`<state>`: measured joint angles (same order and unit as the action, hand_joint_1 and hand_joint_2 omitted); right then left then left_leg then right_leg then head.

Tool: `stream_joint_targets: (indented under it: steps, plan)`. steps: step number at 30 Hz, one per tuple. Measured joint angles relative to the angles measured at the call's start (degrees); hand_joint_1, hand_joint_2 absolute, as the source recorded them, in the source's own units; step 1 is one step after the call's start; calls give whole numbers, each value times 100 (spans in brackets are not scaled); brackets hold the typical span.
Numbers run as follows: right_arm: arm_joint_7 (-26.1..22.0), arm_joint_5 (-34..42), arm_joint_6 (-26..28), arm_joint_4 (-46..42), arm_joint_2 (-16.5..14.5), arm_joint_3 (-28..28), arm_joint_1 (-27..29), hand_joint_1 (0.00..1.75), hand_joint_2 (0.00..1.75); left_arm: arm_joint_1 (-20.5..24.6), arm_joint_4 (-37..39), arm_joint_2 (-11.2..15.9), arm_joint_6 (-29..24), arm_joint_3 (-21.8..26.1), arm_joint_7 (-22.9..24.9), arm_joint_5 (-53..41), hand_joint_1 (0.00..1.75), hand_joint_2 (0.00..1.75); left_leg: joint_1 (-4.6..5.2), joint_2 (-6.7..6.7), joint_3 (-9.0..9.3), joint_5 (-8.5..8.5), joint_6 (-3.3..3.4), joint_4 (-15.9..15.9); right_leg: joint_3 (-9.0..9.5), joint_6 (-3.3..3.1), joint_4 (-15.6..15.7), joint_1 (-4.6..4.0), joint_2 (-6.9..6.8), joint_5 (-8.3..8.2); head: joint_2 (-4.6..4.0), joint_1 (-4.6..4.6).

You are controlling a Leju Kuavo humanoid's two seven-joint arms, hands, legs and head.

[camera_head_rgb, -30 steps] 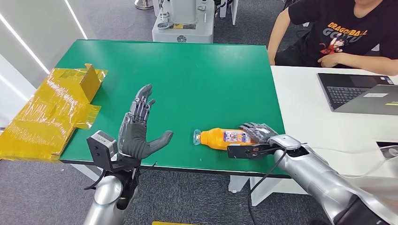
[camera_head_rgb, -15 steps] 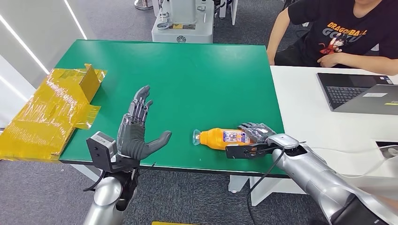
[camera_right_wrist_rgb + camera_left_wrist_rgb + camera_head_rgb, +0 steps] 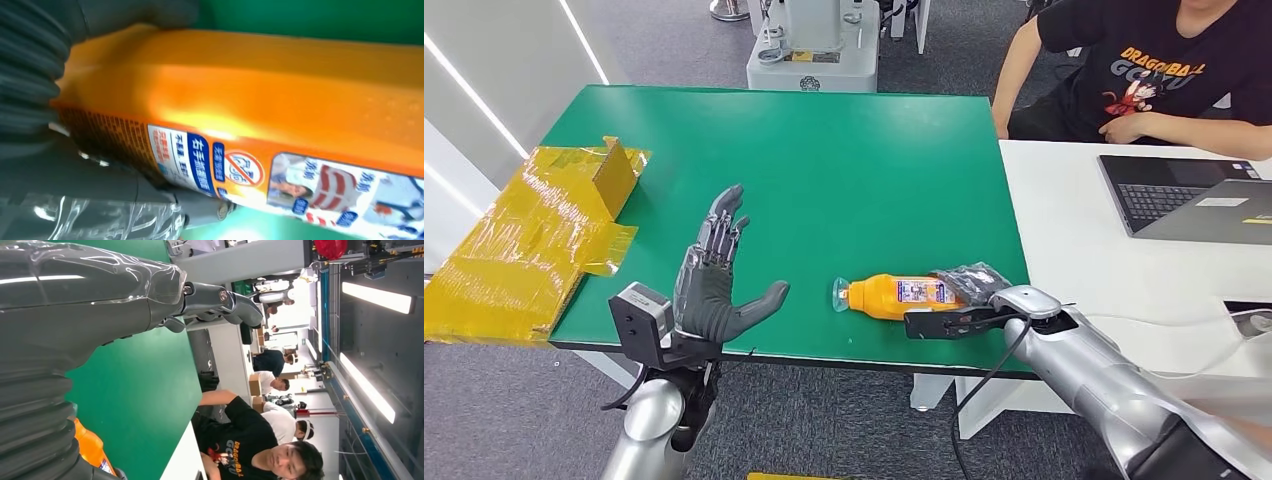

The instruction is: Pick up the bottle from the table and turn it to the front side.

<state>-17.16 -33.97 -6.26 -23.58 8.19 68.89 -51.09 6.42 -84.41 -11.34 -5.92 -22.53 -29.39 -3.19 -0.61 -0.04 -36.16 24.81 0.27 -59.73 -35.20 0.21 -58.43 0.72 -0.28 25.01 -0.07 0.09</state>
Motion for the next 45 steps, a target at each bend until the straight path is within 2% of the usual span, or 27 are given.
stream_joint_targets:
  steps: [15, 18, 21, 26, 31, 37, 45]
  plan:
    - [-136, -54, 163, -3, -2, -390, 140, 175, 175, 101, 20, -1, -23, 0, -54, 201, 0, 175, 1, 0, -1, 0, 0, -1, -1, 0, 1, 0, 2, 0, 0, 0]
    - [-196, -17, 541, -45, -6, -540, 260, 175, 175, 103, 20, -1, -70, 0, -57, 215, 0, 175, 0, -2, -6, 0, 0, 0, -2, 0, 0, 0, -2, 0, 0, 1]
    - [-299, 88, 1267, -255, -61, -911, 461, 175, 175, 102, 20, -1, -169, 0, -72, 217, 0, 175, 0, -3, -12, 0, 0, 0, -8, 0, -2, 0, -3, 0, 0, 1]
    - [-598, 161, 2294, -1164, -237, -1890, 949, 175, 175, 98, 37, -1, -315, -12, -120, 231, 0, 175, -1, -6, -16, 1, -1, 2, -14, -1, -2, -2, -6, 3, 0, -1]
    - [-896, 321, 2838, -2242, -426, -2644, 1502, 175, 175, 101, 116, -1, -380, -74, -150, 269, 0, 175, -1, -6, -21, 3, -1, 4, -18, 0, -1, -1, -7, 8, 0, 1]
    - [-1152, 682, 3187, -3519, -708, -3198, 2229, 175, 175, 107, 204, -7, -413, -113, -152, 280, 0, 175, -1, -5, -22, 4, -1, 4, -21, 0, 0, 0, -6, 10, 0, 0]
    - [-1332, 1137, 3301, -4824, -1047, -3421, 3121, 175, 175, 179, 275, -11, -423, -118, -45, 87, 0, 175, -1, -4, -23, 6, -3, 5, -24, 0, 0, -1, -5, 10, 0, -1]
